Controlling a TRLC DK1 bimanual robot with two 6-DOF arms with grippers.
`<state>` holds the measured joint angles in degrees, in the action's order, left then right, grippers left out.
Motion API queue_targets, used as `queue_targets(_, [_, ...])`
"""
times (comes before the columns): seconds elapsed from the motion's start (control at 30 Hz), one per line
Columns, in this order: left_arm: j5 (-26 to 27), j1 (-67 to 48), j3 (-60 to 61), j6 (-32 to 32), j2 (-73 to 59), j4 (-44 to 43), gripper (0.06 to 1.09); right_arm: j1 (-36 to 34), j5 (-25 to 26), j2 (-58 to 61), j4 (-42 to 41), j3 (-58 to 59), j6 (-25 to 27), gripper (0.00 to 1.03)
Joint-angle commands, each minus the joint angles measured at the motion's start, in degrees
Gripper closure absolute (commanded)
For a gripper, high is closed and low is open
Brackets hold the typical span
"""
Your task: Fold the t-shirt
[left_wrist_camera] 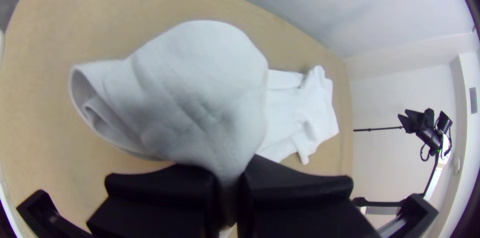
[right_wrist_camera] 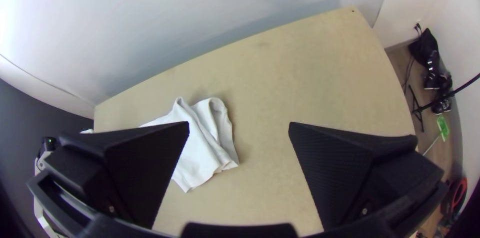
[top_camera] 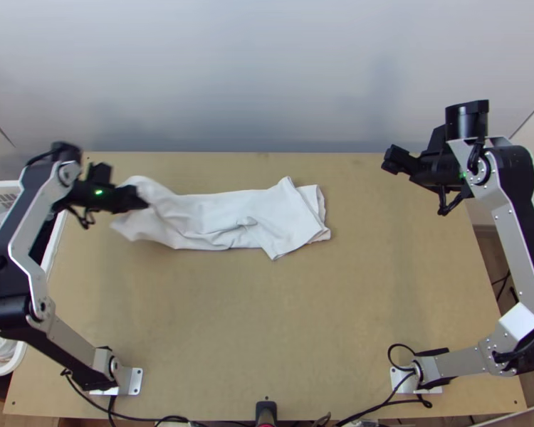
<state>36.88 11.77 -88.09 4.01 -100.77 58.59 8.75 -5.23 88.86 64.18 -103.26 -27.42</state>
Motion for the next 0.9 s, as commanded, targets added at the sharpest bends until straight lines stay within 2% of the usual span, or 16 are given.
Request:
queue_targets(0.0, [0.29,-18.36,-6.92,-10.16,4.09,4.17,1.05,0.39,-0.13,-0.71,-0.37,1.13,-0.62,0.10])
queue_targets(0.2, [0.29,-33.83,-23.09,-18.07,-8.39,4.08,1.05,0.04,-0.21,-2.11,-0.37,2.54,-0.88,0.10])
queue_targets(0.4, [0.21,-40.42,-40.58,-22.82,-23.77,4.17,1.05,0.04,-0.21,-4.31,-0.55,5.35,-1.50,0.10])
queue_targets(0.67, [-1.99,-43.41,-42.16,-23.52,-29.92,0.39,1.05,-0.67,-0.21,-8.00,-2.04,10.45,-1.94,0.10])
queue_targets(0.87, [-2.78,-44.55,-42.16,-26.60,-32.82,-6.82,1.05,-0.32,-0.21,-9.93,-2.22,13.00,-3.08,0.10])
